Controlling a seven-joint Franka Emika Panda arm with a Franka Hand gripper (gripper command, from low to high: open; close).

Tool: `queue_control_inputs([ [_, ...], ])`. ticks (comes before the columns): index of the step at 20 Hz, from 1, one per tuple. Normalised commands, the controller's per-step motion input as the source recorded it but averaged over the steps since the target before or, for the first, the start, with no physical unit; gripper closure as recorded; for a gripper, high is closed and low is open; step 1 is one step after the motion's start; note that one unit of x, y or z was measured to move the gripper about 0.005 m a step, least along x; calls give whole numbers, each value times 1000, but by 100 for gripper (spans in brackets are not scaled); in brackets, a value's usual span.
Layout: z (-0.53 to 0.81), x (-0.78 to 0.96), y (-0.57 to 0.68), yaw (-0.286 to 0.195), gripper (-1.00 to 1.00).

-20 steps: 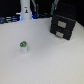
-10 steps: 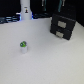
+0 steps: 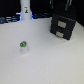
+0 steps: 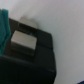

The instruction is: Open the kcup holder, insert the kcup into the holder, and close the kcup holder

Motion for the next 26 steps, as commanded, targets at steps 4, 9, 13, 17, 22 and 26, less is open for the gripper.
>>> queue_control_inputs([
  [4, -175, -257, 691, -186, -100],
  [9, -225, -274, 620, -174, -100],
  [13, -321, -282, 481, -159, -100],
  [17, -423, -204, 242, -88, -100],
  [22, -374, -174, 181, -59, -100],
  [26, -320, -138, 124, -29, -100],
])
